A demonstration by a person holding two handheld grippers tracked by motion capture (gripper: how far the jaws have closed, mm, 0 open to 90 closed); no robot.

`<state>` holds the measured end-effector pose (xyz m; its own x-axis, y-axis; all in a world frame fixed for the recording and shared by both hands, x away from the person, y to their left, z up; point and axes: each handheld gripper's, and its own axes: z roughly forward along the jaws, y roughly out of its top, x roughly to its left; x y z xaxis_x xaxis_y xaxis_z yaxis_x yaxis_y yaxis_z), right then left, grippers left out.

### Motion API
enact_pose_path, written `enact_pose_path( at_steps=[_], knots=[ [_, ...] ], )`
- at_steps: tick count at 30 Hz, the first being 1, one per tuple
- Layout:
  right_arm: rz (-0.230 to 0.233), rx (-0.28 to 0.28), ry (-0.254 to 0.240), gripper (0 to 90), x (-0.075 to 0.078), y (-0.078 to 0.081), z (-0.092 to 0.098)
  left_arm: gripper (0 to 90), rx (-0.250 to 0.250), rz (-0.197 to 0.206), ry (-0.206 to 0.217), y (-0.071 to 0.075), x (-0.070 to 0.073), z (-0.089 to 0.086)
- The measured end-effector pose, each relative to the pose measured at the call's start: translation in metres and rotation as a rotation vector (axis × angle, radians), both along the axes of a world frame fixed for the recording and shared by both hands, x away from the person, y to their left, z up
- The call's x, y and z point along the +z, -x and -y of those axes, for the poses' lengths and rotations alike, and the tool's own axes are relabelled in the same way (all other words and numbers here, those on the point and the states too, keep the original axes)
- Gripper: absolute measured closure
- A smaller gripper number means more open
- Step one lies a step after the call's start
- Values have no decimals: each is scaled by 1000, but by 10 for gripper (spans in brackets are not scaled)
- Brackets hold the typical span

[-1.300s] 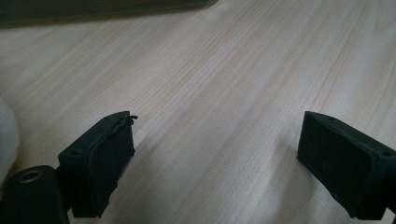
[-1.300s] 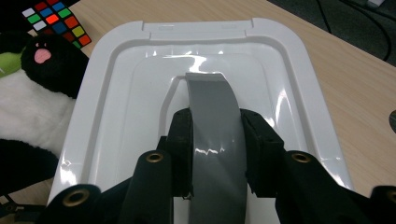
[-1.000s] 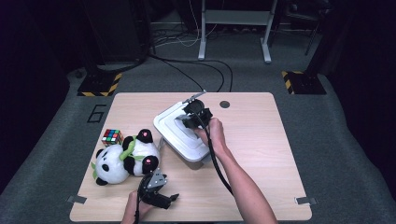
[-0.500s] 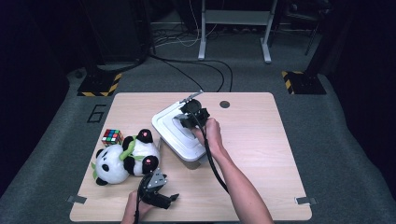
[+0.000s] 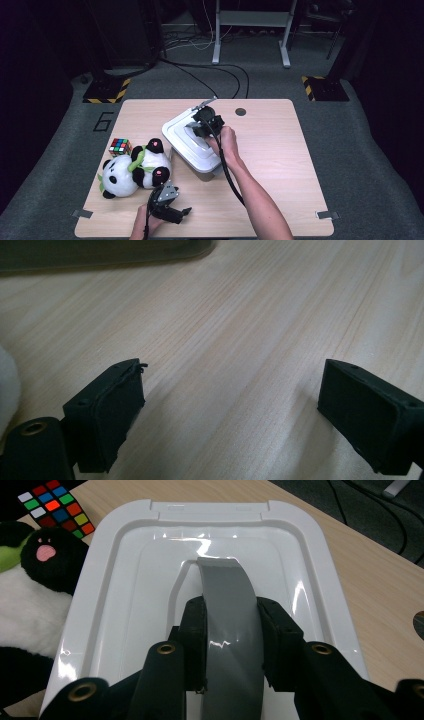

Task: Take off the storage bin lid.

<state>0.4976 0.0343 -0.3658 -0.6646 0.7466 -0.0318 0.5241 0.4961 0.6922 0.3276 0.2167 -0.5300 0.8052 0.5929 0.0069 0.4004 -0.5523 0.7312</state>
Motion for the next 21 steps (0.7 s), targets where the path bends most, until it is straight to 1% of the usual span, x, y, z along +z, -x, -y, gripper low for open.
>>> enact_pose_path(
  at_steps=[1,2,3,4,5,6,8,9,12,13,16,17,18,19,20,21],
  knots=[
    [-3,-2,-4,670,2,1,0,108,-1,-1,0,0,0,0],
    [11,0,-6,670,4,2,1,108,-1,-3,2,0,0,0],
    [11,-5,-10,670,5,3,1,108,-5,-2,-3,0,0,0],
    [19,4,-8,670,8,4,2,108,-5,-2,-3,0,0,0],
    [2,-4,-4,670,11,6,2,108,-4,-3,-2,0,0,0],
    [26,14,1,669,12,6,3,108,-3,-3,-2,0,0,0],
    [25,7,9,670,17,9,4,108,-5,-2,-4,0,0,0],
    [39,17,14,669,18,9,5,108,-5,-2,-3,0,0,0],
    [47,18,13,669,24,11,9,108,-4,-2,-2,0,0,0],
    [26,-1,10,669,26,14,9,108,-2,-4,2,0,0,0],
    [37,-4,5,669,33,16,14,108,-2,-4,2,0,0,0],
    [55,9,3,669,34,15,16,108,-2,-3,1,0,0,0],
    [43,-7,-4,669,37,17,17,108,-2,-3,1,0,0,0],
    [49,0,1,669,39,18,18,108,-2,-3,1,0,0,0],
    [53,-8,-3,669,41,19,20,108,-5,-2,-3,0,0,0],
    [62,-4,-1,669,43,20,21,108,-6,-3,-3,0,0,0]
  ],
)
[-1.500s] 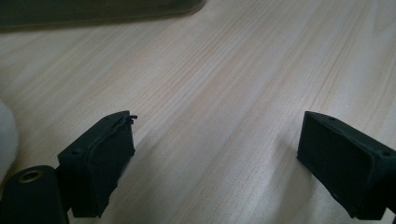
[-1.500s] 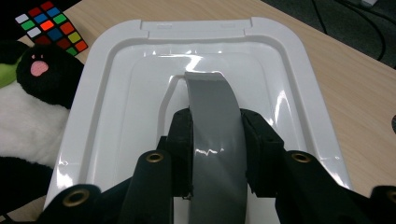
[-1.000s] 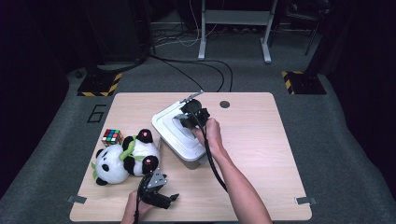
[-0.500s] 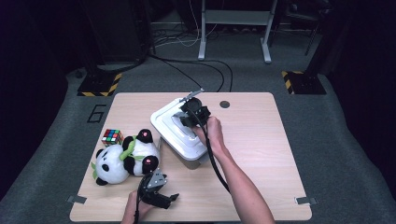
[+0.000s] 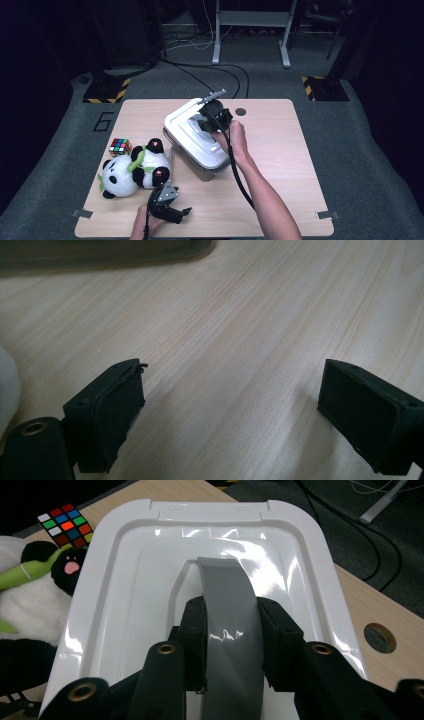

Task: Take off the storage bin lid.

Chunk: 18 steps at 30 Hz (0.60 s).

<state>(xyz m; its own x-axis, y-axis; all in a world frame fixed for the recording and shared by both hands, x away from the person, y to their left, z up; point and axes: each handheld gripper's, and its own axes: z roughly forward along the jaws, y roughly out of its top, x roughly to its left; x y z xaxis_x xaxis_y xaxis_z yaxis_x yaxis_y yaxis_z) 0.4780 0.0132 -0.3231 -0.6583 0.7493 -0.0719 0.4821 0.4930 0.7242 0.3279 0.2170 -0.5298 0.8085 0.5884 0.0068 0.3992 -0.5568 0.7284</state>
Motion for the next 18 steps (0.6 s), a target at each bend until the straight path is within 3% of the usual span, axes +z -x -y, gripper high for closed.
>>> enact_pose_path(
  at_steps=[9,10,13,18],
  knots=[
    [3,-2,5,668,9,4,15,107,4,3,6,0,0,1],
    [24,10,6,669,9,2,16,107,5,-1,8,0,0,1],
    [7,-9,9,668,11,4,21,107,-2,-9,4,0,0,0],
    [42,-1,26,669,12,3,31,107,1,-5,4,-1,0,0]
  ],
)
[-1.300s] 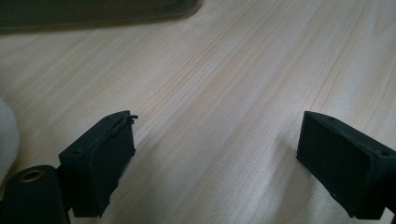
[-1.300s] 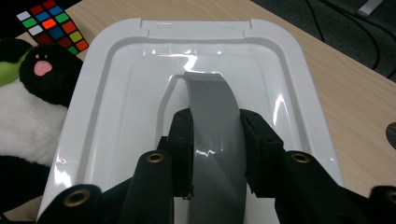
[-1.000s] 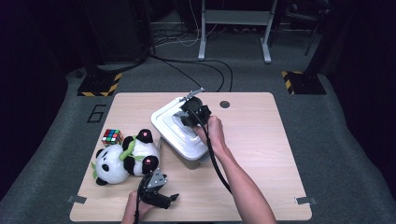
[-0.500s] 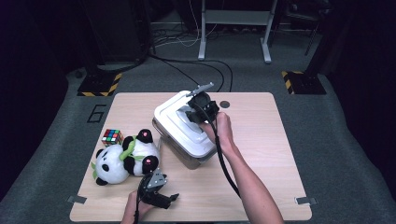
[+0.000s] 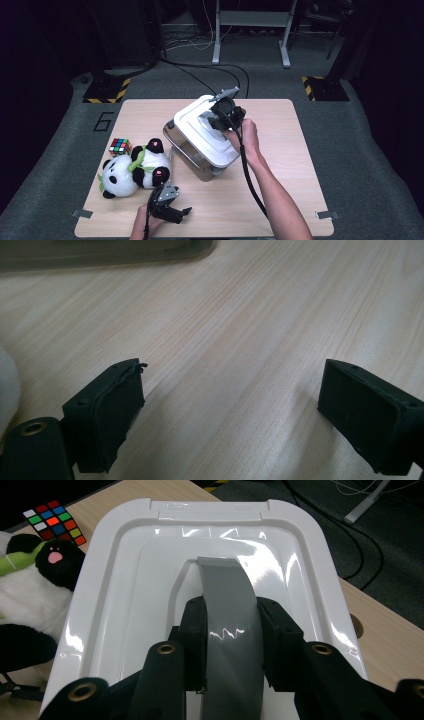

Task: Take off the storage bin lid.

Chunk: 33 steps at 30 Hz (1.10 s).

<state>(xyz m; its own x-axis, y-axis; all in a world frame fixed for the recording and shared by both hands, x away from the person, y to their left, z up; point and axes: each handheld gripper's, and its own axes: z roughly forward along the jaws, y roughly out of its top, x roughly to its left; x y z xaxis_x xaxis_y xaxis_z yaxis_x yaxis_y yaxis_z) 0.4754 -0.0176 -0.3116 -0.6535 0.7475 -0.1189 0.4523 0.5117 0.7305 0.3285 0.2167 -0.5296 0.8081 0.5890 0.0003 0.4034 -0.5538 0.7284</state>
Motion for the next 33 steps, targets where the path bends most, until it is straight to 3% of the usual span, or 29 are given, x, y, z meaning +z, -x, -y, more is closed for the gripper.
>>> enact_pose_path(
  at_steps=[12,15,33],
  knots=[
    [15,-58,-5,669,6,4,33,108,3,0,0,0,0,0],
    [19,-98,-32,669,6,6,40,107,8,6,2,0,-1,1],
    [66,-188,-82,669,9,12,88,108,9,1,-1,0,0,1]
  ],
)
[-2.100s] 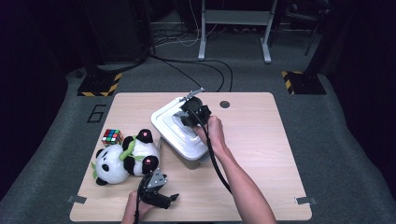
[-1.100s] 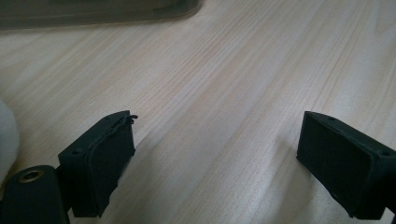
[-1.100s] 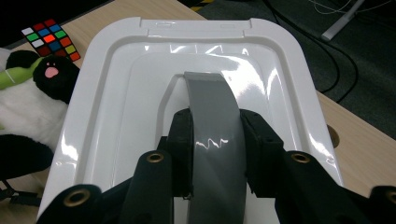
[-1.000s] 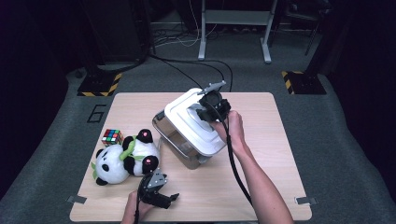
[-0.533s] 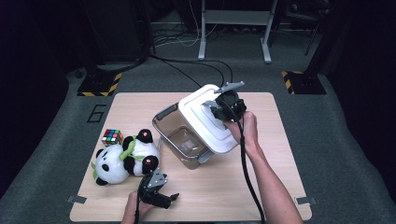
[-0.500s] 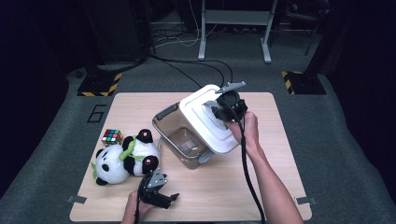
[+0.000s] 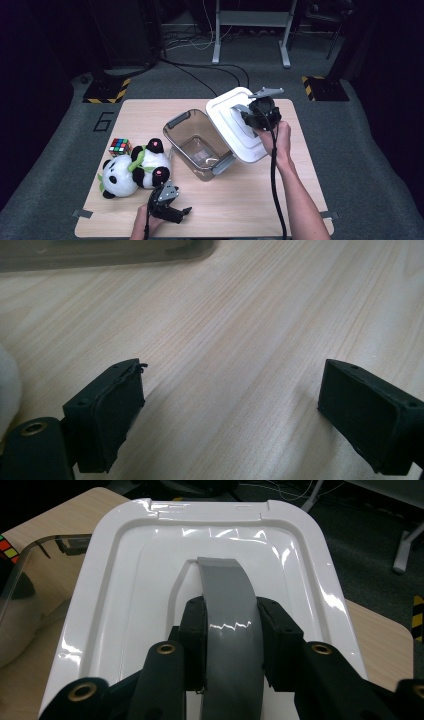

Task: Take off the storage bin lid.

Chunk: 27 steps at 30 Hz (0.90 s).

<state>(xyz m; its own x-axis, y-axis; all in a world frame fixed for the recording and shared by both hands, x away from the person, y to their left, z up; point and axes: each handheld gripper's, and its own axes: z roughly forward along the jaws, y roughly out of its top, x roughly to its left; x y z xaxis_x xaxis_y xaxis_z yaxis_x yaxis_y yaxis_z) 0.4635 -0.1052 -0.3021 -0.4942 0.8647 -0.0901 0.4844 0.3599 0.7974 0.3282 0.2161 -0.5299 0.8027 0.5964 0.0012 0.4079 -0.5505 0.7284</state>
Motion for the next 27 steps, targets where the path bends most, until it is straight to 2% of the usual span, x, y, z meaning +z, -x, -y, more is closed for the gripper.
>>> enact_pose_path(
  at_steps=[12,23,27],
  knots=[
    [-10,-76,-9,669,-6,0,29,108,-4,-5,0,0,0,0],
    [-31,-157,-16,669,-24,-3,58,108,-2,1,-4,-1,0,-1],
    [-46,-202,-3,668,-34,-6,68,108,-1,1,-6,-1,1,-1]
  ],
)
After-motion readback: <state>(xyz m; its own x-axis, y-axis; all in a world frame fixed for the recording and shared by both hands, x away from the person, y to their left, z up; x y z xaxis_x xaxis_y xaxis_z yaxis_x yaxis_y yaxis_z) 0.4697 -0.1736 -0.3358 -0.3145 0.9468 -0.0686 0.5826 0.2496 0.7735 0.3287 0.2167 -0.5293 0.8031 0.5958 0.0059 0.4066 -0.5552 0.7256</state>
